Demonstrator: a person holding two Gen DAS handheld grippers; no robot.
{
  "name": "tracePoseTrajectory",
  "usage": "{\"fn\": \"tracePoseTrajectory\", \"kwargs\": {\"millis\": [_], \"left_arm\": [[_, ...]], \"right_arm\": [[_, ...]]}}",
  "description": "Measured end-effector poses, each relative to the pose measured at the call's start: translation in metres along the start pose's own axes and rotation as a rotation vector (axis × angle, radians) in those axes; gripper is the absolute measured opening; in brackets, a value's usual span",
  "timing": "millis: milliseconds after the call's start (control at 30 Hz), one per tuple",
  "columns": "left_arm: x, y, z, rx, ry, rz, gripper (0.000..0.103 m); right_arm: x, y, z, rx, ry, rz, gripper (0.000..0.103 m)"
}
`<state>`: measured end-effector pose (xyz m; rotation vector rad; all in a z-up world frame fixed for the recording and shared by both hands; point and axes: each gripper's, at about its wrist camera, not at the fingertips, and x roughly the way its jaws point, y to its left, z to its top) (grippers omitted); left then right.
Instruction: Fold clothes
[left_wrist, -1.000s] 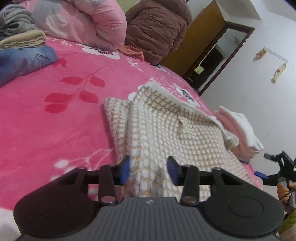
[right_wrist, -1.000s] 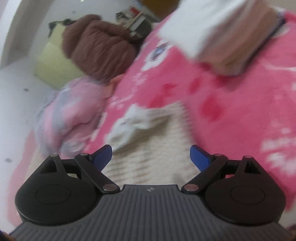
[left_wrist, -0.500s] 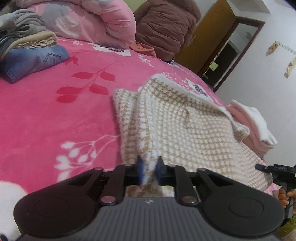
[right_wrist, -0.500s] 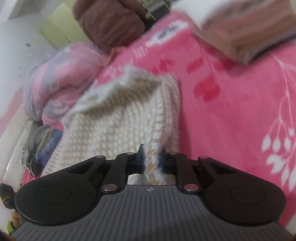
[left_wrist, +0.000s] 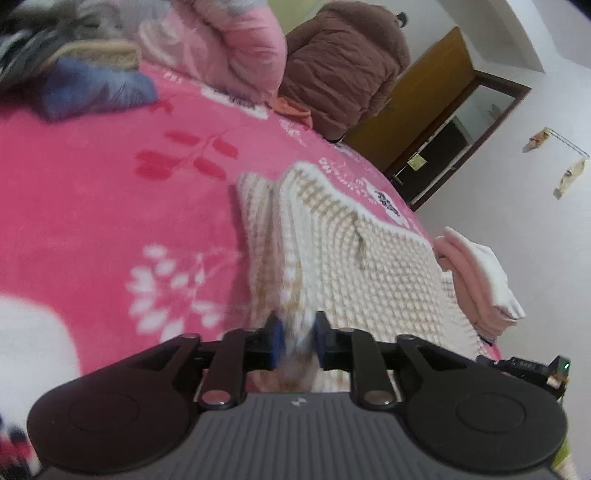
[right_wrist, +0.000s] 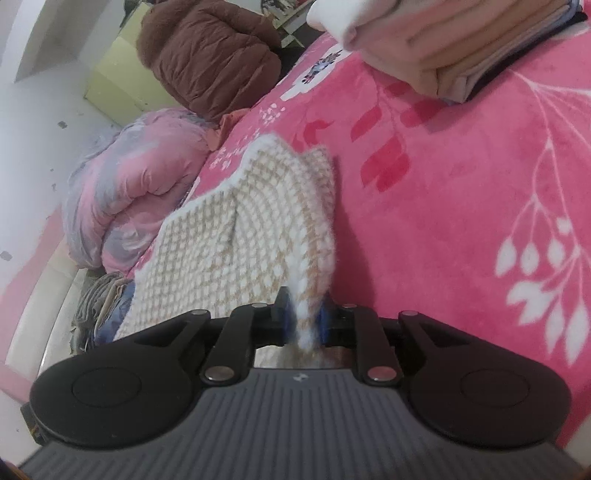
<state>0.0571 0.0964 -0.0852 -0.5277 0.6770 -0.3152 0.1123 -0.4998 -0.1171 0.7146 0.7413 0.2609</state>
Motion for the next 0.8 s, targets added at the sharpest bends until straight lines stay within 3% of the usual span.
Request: {"fn": "tracePoseTrajectory", "kwargs": {"millis": [133, 200, 367, 600, 800], "left_arm": [[0.009, -0.006, 0.026, 0.078, -0.023, -0.007, 0.036], [0.019, -0.009, 0.041, 0.120, -0.027, -0.011, 0.045], [0.072, -0.021, 0.077, 0.236, 0.005, 0.014, 0.050], [0.124, -0.024, 0.097, 0.320, 0.054, 0.026, 0.052], [0.153, -0.016, 0.107, 0.305, 0.106, -0.022, 0.049]], "right_arm": [[-0.007, 0.015, 0.019, -0.052, -0.026, -0.047, 0.032], [-0.008, 0.025, 0.031, -0.095, -0.050, -0.055, 0.042], [0.016, 0.051, 0.059, -0.241, -0.078, -0.061, 0.065], [0.075, 0.052, 0.092, -0.347, -0.047, -0.127, 0.068], [0.114, 0.038, 0.108, -0.310, 0.004, -0.028, 0.068]]}}
